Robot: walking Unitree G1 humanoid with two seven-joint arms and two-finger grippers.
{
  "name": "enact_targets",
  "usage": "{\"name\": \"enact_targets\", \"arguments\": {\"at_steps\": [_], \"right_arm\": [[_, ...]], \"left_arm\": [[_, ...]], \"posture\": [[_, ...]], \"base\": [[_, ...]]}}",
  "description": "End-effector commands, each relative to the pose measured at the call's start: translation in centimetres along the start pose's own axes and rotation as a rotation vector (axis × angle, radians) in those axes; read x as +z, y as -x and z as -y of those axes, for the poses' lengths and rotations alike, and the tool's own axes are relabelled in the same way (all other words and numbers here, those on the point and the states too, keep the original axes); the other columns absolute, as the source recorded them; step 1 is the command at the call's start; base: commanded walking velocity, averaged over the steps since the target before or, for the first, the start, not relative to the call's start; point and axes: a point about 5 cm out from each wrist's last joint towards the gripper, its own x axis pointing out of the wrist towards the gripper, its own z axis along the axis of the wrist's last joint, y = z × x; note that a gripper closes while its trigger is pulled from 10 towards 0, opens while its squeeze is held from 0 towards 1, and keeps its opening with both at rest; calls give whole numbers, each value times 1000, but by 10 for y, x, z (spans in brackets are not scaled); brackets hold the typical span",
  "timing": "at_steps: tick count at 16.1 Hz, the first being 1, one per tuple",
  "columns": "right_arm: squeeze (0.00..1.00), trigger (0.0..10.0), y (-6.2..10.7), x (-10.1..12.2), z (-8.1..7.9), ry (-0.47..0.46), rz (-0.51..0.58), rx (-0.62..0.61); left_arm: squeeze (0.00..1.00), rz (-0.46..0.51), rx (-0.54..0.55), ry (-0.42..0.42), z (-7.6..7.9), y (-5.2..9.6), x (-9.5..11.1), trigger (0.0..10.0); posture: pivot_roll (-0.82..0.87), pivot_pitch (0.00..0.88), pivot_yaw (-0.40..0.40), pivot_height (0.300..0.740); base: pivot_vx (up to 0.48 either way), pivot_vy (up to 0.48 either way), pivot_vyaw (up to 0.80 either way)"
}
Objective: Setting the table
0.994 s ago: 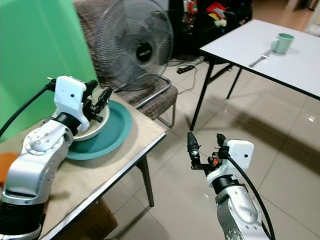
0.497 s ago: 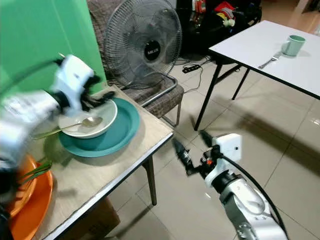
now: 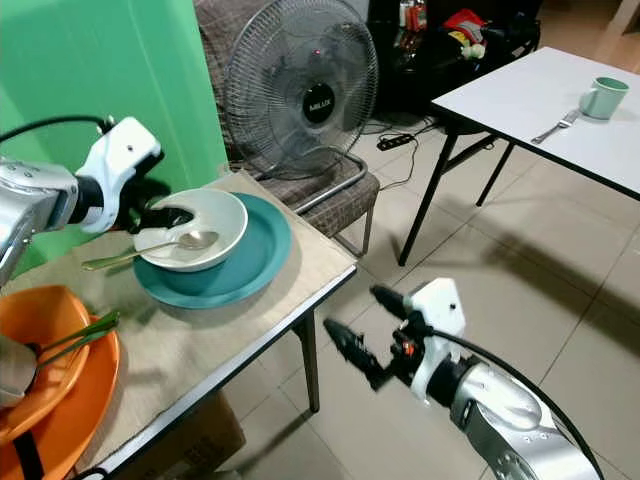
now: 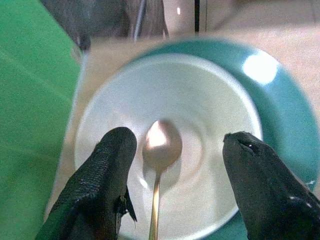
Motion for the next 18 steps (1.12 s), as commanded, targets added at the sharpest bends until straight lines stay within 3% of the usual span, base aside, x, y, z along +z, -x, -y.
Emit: {"name": "enact_targets", "arguments": {"at_steps": [1,2,3,8,10,12,13,14,15,18], "right_arm": [[1000,10000,-1,1,-4,-2,-5,26],[655,10000,0,2,-4,-3,-10,23],[0,10000,0,3,-4,-6,-10,29],[0,10000,2,1,-15,-23,-48,67],[0,10000,3,-1,-15,-38,-53,62],[0,10000,4,-2,-17,-39,-64,71],[0,10000,4,-2,-17,-38,-69,75],[0,10000,4,-3,-17,-34,-78,82],[0,10000,3,-2,-16,-33,-79,86],[0,10000,4,-1,-15,-24,-89,98]], "left_arm": [[0,-39,-3,-29,-2,-4,-5,10000],[0,-95,3,-58,-6,-11,-14,10000],[0,-107,-6,-46,-9,-14,-17,10000],[0,-128,-64,4,-15,-33,-14,10000],[0,-133,-103,6,-10,-39,-16,7765],[0,-157,-128,-21,-8,-43,-18,3843],[0,-168,-134,-33,-8,-45,-20,3059],[0,-202,-127,-78,-8,-47,-24,3059],[0,-214,-119,-89,-9,-48,-26,4196],[0,-260,-82,-111,-16,-50,-35,3020]], "posture": [[88,0,40,740],[85,0,38,740],[84,0,39,740],[54,0,59,740],[46,0,63,740],[45,0,63,740],[46,0,63,740],[48,0,59,740],[49,0,57,740],[47,0,55,740]], "base": [[0,0,0],[0,0,0],[0,0,0],[0,0,0],[0,0,0],[0,0,0],[0,0,0],[0,0,0],[0,0,0],[0,0,0]]}}
